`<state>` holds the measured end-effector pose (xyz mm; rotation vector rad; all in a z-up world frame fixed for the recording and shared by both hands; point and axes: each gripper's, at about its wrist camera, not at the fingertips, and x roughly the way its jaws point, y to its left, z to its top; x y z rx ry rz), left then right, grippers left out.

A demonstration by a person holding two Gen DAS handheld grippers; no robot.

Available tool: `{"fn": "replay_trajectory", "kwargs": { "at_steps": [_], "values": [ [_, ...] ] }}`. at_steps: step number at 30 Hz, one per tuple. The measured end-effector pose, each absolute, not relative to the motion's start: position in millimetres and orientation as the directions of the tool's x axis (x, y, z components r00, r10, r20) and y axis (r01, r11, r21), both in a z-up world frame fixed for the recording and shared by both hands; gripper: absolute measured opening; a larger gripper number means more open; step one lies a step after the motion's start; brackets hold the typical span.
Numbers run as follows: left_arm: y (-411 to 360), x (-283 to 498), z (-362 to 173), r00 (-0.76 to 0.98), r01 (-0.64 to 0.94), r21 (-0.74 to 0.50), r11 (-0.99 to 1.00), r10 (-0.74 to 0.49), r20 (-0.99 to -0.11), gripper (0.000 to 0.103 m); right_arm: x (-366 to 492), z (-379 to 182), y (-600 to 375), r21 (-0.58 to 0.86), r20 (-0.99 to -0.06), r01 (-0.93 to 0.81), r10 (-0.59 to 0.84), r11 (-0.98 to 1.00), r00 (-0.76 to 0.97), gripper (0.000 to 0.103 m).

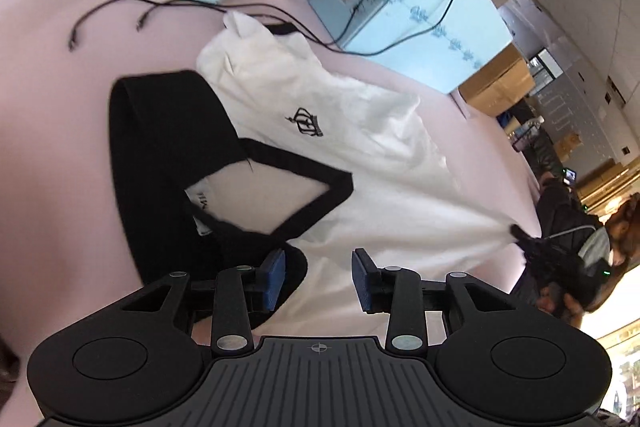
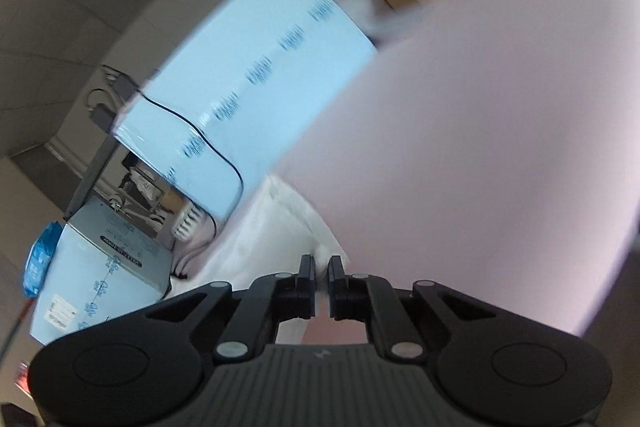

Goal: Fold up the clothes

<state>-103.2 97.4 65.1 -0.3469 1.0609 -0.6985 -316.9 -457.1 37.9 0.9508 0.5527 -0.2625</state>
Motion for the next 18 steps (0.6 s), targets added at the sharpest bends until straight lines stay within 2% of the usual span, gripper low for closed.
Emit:
{"fn": "replay_trajectory", "kwargs": {
  "at_steps": [2, 4, 6, 7, 9, 10, 12, 14, 16, 18],
  "values": [
    [97.5, -99.1, 58.3, 0.300, 0.334, -0.574, 0.748, -0.662, -0.687, 0.036, -316.3, 26.0, -461.3, 0.701, -0.569, 0.462, 0.036, 0.543, 0.821, 0.016],
    [100.6, -95.6, 52.9, 0.305, 0.308, -0.569, 0.763, -0.645, -0.700, 0.036, -317.4, 24.5, -461.3, 0.695, -0.569, 0.468, 0.020, 0.545, 0.822, 0.026],
    [109.1, -93.4, 52.0, 0.328, 0.276, -0.562, 0.780, -0.626, -0.707, 0.036, -321.3, 37.5, -454.3, 0.664, -0.545, 0.465, -0.046, 0.586, 0.837, 0.066],
    [113.9, -100.0, 58.7, 0.351, 0.283, -0.546, 0.788, -0.615, -0.706, 0.036, -325.2, 51.7, -444.7, 0.610, -0.504, 0.446, -0.113, 0.655, 0.856, 0.069],
    [123.5, -113.0, 72.1, 0.395, 0.297, -0.513, 0.805, -0.593, -0.702, 0.039, -329.3, 74.1, -428.3, 0.515, -0.435, 0.349, -0.112, 0.783, 0.893, 0.073],
    [124.4, -114.8, 72.5, 0.397, 0.301, -0.510, 0.806, -0.592, -0.702, 0.042, -329.2, 83.6, -420.3, 0.498, -0.406, 0.253, -0.035, 0.830, 0.913, 0.075],
    [132.5, -141.6, 92.3, 0.412, 0.372, -0.464, 0.804, -0.591, -0.693, 0.062, -312.7, 89.9, -407.2, 0.591, -0.394, -0.007, 0.296, 0.807, 0.870, 0.078],
    [122.1, -154.7, 91.0, 0.336, 0.419, -0.521, 0.743, -0.660, -0.672, 0.072, -293.5, 85.2, -395.5, 0.687, -0.404, -0.121, 0.515, 0.716, 0.756, 0.078],
    [111.6, -167.9, 89.7, 0.254, 0.459, -0.576, 0.676, -0.721, -0.644, 0.073, -267.3, 73.1, -370.4, 0.762, -0.439, -0.175, 0.696, 0.624, 0.568, 0.077],
    [93.6, -178.4, 80.3, 0.172, 0.480, -0.611, 0.630, -0.750, -0.638, 0.073, -247.3, 60.5, -343.8, 0.757, -0.521, -0.162, 0.735, 0.633, 0.435, 0.076]
  ]
}}
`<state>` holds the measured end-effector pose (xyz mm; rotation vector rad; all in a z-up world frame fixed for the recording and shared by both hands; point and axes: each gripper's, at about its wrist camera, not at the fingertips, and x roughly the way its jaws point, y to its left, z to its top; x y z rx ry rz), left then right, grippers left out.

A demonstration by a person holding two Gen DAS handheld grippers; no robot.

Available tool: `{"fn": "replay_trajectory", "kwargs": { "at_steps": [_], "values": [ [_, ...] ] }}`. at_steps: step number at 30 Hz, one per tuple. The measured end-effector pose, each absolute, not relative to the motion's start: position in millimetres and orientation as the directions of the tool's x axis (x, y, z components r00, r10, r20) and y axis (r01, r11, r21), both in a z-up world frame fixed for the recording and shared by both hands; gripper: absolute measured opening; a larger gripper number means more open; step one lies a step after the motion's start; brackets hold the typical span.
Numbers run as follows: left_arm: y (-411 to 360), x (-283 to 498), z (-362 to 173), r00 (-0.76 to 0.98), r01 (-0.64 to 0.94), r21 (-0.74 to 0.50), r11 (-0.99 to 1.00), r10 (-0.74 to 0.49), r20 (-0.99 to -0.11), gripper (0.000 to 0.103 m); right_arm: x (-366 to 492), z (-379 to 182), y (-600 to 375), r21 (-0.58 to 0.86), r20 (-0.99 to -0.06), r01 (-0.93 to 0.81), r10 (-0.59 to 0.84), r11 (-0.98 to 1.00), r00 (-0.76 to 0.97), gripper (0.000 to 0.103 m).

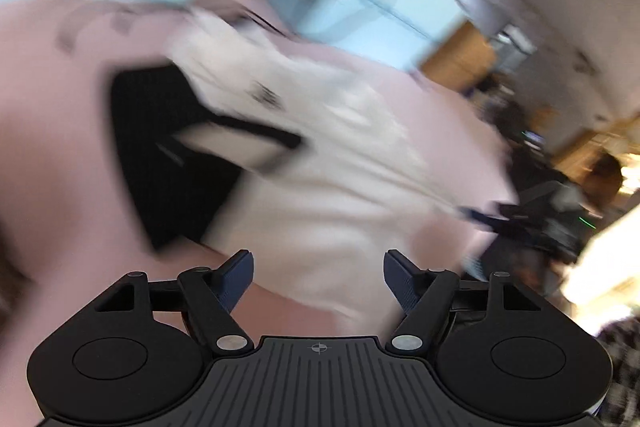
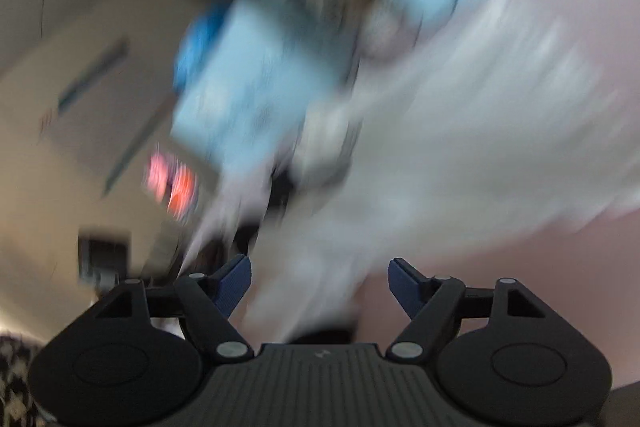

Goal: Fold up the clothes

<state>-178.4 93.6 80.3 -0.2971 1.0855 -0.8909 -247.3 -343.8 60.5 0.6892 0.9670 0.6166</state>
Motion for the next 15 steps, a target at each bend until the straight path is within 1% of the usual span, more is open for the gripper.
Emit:
{"fn": "replay_trajectory", "kwargs": {
  "at_steps": [1, 3, 4, 5, 7, 8, 9, 10, 11, 12, 13, 14, 15],
  "values": [
    [80.9, -182.4, 71.6, 0.132, 0.482, -0.620, 0.619, -0.751, -0.647, 0.073, -241.5, 54.7, -334.6, 0.752, -0.548, -0.153, 0.737, 0.641, 0.396, 0.076],
    [56.1, -184.7, 47.5, 0.061, 0.471, -0.607, 0.640, -0.710, -0.702, 0.073, -241.8, 47.4, -328.9, 0.770, -0.536, -0.142, 0.752, 0.622, 0.384, 0.075],
    [43.9, -185.8, 35.5, 0.025, 0.465, -0.600, 0.651, -0.687, -0.726, 0.073, -242.0, 46.1, -328.6, 0.787, -0.516, -0.141, 0.766, 0.601, 0.382, 0.075],
    [39.9, -184.6, 32.6, 0.026, 0.465, -0.603, 0.648, -0.691, -0.723, 0.074, -241.1, 45.8, -328.2, 0.798, -0.505, -0.138, 0.776, 0.587, 0.377, 0.074],
    [36.9, -178.9, 33.0, 0.038, 0.448, -0.638, 0.626, -0.726, -0.686, 0.074, -248.6, 45.0, -326.4, 0.792, -0.511, -0.146, 0.774, 0.593, 0.374, 0.065],
    [33.8, -174.8, 30.3, 0.037, 0.432, -0.658, 0.617, -0.741, -0.671, 0.074, -249.4, 45.2, -324.6, 0.782, -0.520, -0.155, 0.769, 0.604, 0.371, 0.056],
    [30.6, -170.8, 27.7, 0.036, 0.415, -0.677, 0.608, -0.754, -0.656, 0.074, -250.3, 45.4, -322.8, 0.772, -0.530, -0.164, 0.764, 0.614, 0.369, 0.038],
    [27.8, -171.3, 26.7, 0.040, 0.428, -0.672, 0.604, -0.756, -0.654, 0.074, -250.5, 43.6, -324.2, 0.775, -0.531, -0.161, 0.768, 0.611, 0.358, 0.028],
    [25.0, -171.8, 25.7, 0.045, 0.441, -0.667, 0.600, -0.757, -0.652, 0.071, -250.5, 41.4, -326.1, 0.780, -0.531, -0.156, 0.773, 0.606, 0.347, 0.018],
    [21.5, -174.9, 27.0, 0.058, 0.469, -0.646, 0.603, -0.750, -0.659, 0.047, -250.6, 39.3, -327.9, 0.785, -0.531, -0.151, 0.778, 0.601, 0.335, 0.016],
    [18.0, -177.9, 28.2, 0.070, 0.495, -0.624, 0.605, -0.743, -0.665, 0.026, -250.7, 37.2, -329.8, 0.790, -0.531, -0.145, 0.783, 0.596, 0.323, 0.015],
    [15.0, -179.8, 27.8, 0.074, 0.495, -0.614, 0.615, -0.734, -0.675, 0.002, -252.9, 37.1, -331.6, 0.795, -0.527, -0.143, 0.787, 0.590, 0.321, 0.014],
    [14.6, -179.3, 25.7, 0.068, 0.478, -0.622, 0.620, -0.732, -0.678, 0.002, -254.5, 36.6, -331.8, 0.795, -0.526, -0.147, 0.789, 0.589, 0.319, 0.013]
  ]
}}
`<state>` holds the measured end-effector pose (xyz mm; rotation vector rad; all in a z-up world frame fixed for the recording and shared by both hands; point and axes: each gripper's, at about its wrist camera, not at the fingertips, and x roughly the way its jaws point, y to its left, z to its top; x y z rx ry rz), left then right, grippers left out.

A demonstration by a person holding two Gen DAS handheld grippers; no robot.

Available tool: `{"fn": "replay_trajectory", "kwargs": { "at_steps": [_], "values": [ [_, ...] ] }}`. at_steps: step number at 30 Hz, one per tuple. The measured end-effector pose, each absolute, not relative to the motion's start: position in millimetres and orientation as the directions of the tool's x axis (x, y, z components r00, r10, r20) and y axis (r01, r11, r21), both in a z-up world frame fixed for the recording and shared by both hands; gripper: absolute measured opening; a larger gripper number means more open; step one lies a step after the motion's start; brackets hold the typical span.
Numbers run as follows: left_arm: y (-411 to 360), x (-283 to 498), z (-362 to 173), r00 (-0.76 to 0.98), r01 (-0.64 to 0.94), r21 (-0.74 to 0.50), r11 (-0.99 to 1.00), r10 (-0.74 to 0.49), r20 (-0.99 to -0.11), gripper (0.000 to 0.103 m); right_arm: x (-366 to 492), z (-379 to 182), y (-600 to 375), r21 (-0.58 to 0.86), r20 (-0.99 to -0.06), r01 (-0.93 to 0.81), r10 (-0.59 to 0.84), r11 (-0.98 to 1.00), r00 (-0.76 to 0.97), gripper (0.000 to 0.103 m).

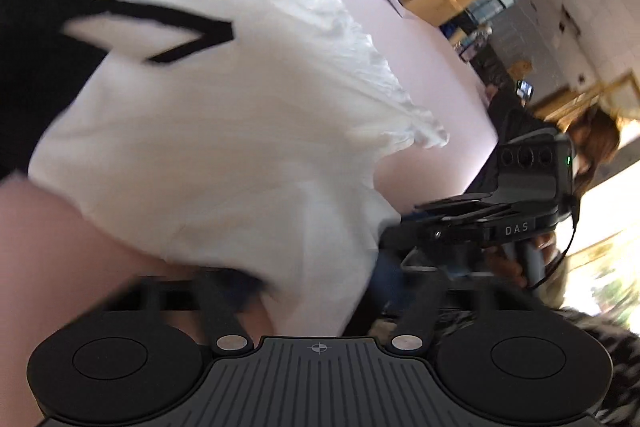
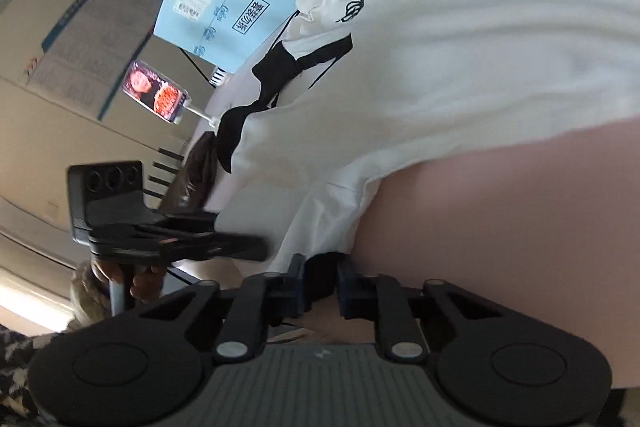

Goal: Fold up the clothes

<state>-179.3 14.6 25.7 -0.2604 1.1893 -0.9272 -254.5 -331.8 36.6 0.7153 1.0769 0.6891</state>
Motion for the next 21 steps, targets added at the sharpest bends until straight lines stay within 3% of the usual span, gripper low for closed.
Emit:
{"fn": "replay_trajectory", "kwargs": {
  "at_steps": [6, 9, 11, 13, 14, 15, 16, 18, 21],
  "values": [
    [28.9, -185.2, 43.2, 0.080, 0.464, -0.659, 0.592, -0.769, -0.635, 0.002, -263.4, 47.7, -336.1, 0.840, -0.438, -0.195, 0.845, 0.507, 0.308, 0.013],
    [48.2, -174.6, 62.5, 0.150, 0.412, -0.738, 0.535, -0.838, -0.524, 0.002, -244.5, 51.4, -339.4, 0.894, -0.325, -0.194, 0.882, 0.404, 0.342, 0.017],
    [56.9, -161.0, 66.1, 0.185, 0.360, -0.794, 0.490, -0.872, -0.454, 0.005, -215.6, 46.0, -346.1, 0.956, -0.193, -0.129, 0.894, 0.264, 0.404, 0.023],
    [67.0, -137.2, 61.0, 0.192, 0.250, -0.882, 0.400, -0.913, -0.360, 0.024, -193.4, 36.4, -351.7, 0.983, -0.125, -0.064, 0.876, 0.175, 0.465, 0.047],
    [74.5, -120.7, 51.2, 0.234, 0.151, -0.927, 0.343, -0.924, -0.303, 0.050, -178.5, 26.9, -359.3, 0.993, -0.096, 0.000, 0.829, 0.115, 0.551, 0.067],
    [82.1, -104.1, 41.4, 0.281, 0.054, -0.960, 0.275, -0.927, -0.249, 0.078, -171.0, 21.8, -363.9, 0.995, -0.093, 0.029, 0.791, 0.095, 0.605, 0.075],
    [89.6, -87.7, 31.6, 0.332, -0.039, -0.979, 0.199, -0.922, -0.200, 0.083, -164.7, 17.8, -369.7, 0.993, -0.114, 0.062, 0.747, 0.097, 0.655, 0.076],
    [109.9, -69.5, 12.5, 0.441, -0.182, -0.976, 0.123, -0.877, -0.192, 0.083, -156.8, 11.3, -379.1, 0.989, -0.150, 0.120, 0.676, 0.091, 0.721, 0.084],
    [126.2, -64.3, 4.6, 0.483, -0.218, -0.965, 0.144, -0.844, -0.235, 0.083, -161.8, 2.0, -392.6, 0.988, -0.122, 0.155, 0.648, 0.006, 0.752, 0.087]
  ]
}}
